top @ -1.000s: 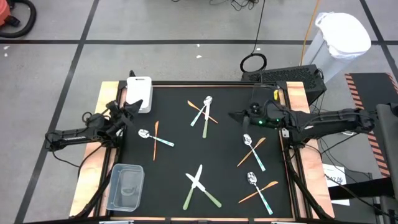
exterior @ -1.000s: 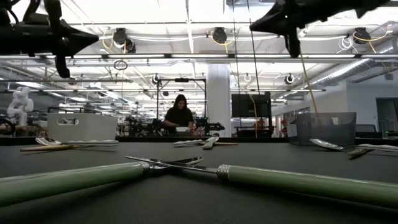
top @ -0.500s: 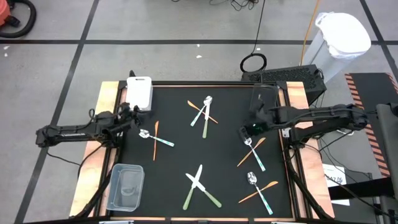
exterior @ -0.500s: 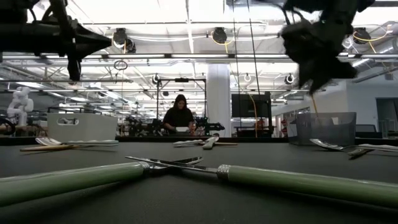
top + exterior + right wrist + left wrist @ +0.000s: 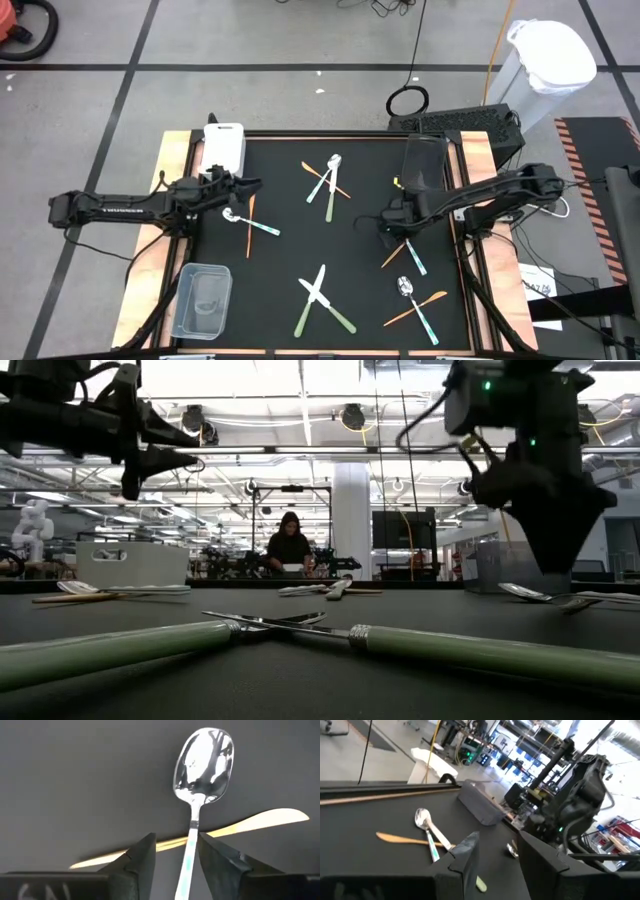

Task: Sort silverware by color (type)
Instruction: Put the blue spoon into the black bin

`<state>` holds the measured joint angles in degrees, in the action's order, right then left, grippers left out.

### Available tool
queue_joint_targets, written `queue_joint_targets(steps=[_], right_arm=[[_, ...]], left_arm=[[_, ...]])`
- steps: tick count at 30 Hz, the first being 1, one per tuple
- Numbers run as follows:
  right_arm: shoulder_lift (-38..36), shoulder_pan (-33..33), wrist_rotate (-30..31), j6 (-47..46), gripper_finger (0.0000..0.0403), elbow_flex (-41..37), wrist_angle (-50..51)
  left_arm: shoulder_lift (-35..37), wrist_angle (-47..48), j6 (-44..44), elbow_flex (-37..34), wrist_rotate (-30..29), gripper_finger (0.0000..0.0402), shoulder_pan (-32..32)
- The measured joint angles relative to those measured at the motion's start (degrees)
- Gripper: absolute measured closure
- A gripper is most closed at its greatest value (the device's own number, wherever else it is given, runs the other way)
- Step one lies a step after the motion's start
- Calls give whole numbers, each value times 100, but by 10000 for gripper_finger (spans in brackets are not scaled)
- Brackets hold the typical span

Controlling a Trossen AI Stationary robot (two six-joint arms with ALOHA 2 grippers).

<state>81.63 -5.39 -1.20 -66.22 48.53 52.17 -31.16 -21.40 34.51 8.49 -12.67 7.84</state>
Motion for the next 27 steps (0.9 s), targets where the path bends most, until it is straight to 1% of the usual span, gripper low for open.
queue_joint_targets(steps=[5, 10, 13, 17, 18, 19, 22, 27], right_arm=[[495, 2, 119, 81, 264, -82, -5], [664, 4, 101, 78, 272, -185, -216], [666, 4, 81, 36, 301, -187, -272], [666, 7, -30, 98, 371, -187, -350], [666, 9, -60, 112, 383, -187, -414], [663, 9, -92, 117, 388, -187, -504], [572, 13, -214, 100, 382, -152, -743], [165, 138, -69, 259, 390, 247, -911]], left_arm=[[-24, -77, -271, 0, -97, 266, 2], [-24, -58, -963, 2, -103, 266, 1], [-24, -58, -1097, 2, -105, 266, 2], [-24, -63, -1094, 4, -105, 267, 2], [-24, -60, -1096, 4, -105, 267, 2], [-24, -60, -1096, 4, -105, 267, 2], [-24, -63, -1096, 4, -107, 267, 1], [-23, -114, -1089, 9, -111, 267, 2]])
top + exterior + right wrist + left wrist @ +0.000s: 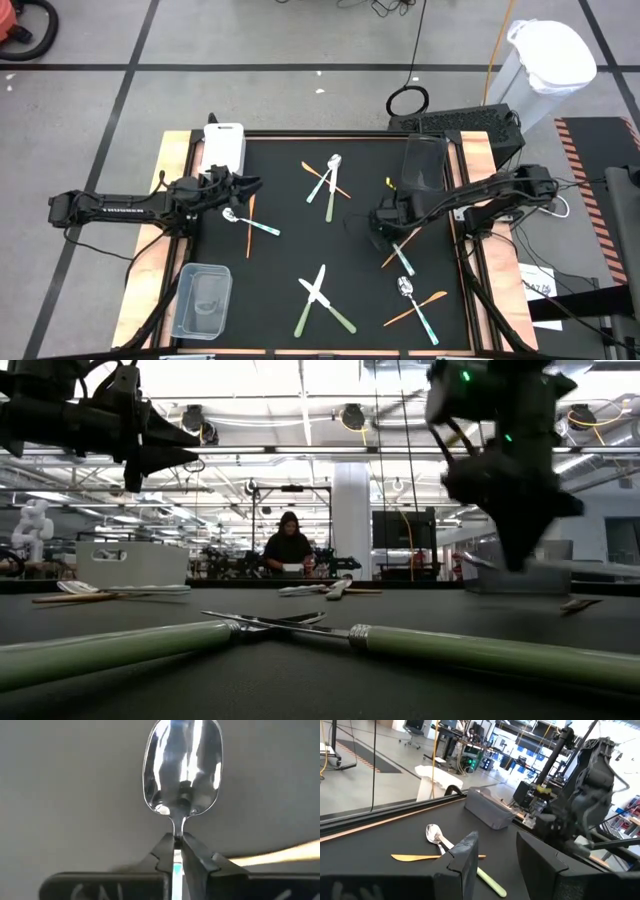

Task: Sort silverware by color (type)
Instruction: Put the blue spoon into the black bin

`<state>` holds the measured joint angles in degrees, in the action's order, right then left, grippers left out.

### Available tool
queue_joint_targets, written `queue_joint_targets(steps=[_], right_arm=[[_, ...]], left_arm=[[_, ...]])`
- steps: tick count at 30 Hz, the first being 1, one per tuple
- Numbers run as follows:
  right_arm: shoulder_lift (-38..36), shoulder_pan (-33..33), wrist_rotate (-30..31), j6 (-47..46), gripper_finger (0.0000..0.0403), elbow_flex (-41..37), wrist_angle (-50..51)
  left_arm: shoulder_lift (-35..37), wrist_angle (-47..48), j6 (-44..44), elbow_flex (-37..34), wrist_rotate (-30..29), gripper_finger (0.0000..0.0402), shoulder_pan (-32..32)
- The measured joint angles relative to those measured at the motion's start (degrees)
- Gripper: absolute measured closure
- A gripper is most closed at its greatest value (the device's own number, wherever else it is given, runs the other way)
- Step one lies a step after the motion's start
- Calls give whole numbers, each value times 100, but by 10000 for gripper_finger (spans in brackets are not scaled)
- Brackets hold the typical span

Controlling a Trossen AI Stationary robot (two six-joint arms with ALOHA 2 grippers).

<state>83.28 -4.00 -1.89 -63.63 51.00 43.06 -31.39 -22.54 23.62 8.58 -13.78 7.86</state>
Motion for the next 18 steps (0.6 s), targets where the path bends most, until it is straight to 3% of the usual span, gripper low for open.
queue_joint_targets(steps=[8, 18], right_arm=[[-922, 919, 1236, 870, 387, 616, -25], [-1549, 2740, 2727, 2039, 386, 672, -523]], left_arm=[[-22, -163, 289, 0, -521, 268, 2], [-22, -275, 308, 0, -1243, 268, 4]])
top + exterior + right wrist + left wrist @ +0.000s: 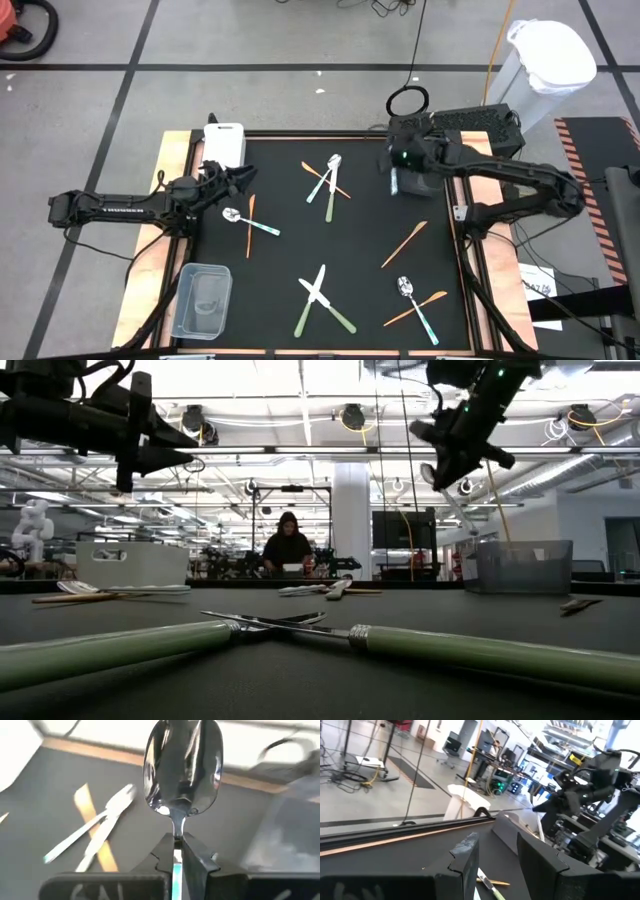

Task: Sort silverware by color (type)
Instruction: Put the blue spoon into the black bin

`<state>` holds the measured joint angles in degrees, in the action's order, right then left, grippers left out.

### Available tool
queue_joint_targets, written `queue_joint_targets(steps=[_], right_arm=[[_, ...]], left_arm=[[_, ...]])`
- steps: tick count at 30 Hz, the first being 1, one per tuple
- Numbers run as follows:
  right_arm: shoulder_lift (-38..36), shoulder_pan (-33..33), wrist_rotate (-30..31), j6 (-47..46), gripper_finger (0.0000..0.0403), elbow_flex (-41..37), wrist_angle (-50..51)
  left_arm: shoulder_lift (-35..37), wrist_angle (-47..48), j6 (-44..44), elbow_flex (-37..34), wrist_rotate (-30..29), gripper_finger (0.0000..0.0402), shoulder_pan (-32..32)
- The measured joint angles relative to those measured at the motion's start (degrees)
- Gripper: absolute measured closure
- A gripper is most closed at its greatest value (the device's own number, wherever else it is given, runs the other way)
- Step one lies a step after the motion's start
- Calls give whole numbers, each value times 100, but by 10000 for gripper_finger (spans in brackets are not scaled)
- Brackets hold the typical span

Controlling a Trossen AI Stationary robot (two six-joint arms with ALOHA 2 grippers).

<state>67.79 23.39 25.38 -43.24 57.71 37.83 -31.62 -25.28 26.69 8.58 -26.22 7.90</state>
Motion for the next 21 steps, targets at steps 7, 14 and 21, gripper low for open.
queue_joint_targets(steps=[7, 14, 21], right_arm=[[94, 1082, 337, 130, 385, -2, 483], [496, 1802, 277, 107, 380, -2, 1339], [909, 2081, -638, 65, 338, -2, 1362]], left_arm=[[-4, 27, 3, 0, -160, 268, 0], [-137, 30, 4, 0, -507, 268, 0], [-295, 29, 279, 0, -558, 268, 0]])
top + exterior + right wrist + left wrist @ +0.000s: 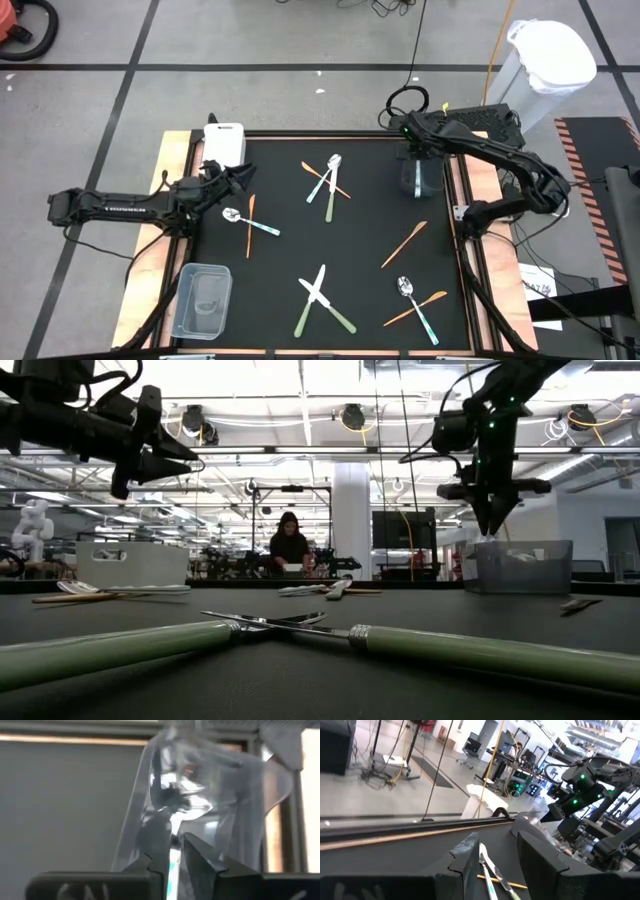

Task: Sort silverware by color (type)
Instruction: Put the blue spoon into the black bin, then put the green knife into the white bin

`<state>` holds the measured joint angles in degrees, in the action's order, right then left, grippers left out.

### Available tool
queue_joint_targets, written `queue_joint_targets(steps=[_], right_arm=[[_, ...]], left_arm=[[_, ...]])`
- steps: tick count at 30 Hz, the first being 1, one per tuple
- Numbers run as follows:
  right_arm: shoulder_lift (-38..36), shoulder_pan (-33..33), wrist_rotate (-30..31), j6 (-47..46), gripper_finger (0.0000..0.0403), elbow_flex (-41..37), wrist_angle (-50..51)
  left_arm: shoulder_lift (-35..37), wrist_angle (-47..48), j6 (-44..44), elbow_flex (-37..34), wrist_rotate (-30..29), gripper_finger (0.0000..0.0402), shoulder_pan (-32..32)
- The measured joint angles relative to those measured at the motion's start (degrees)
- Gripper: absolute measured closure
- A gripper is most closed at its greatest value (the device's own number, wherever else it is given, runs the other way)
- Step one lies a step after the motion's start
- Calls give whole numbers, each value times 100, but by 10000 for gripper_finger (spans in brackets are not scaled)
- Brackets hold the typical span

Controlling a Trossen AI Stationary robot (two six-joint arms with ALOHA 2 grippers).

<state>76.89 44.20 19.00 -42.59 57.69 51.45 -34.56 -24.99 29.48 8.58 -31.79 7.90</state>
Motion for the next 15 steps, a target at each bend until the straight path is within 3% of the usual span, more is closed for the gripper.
queue_joint_targets(steps=[9, 15], right_arm=[[-83, 91, -543, 520, 252, -2, -99], [-616, -249, -1073, 1145, 235, -4, -973]], left_arm=[[-269, 48, 611, 0, 77, 268, -4], [-271, 35, 621, 28, 135, 268, -4]])
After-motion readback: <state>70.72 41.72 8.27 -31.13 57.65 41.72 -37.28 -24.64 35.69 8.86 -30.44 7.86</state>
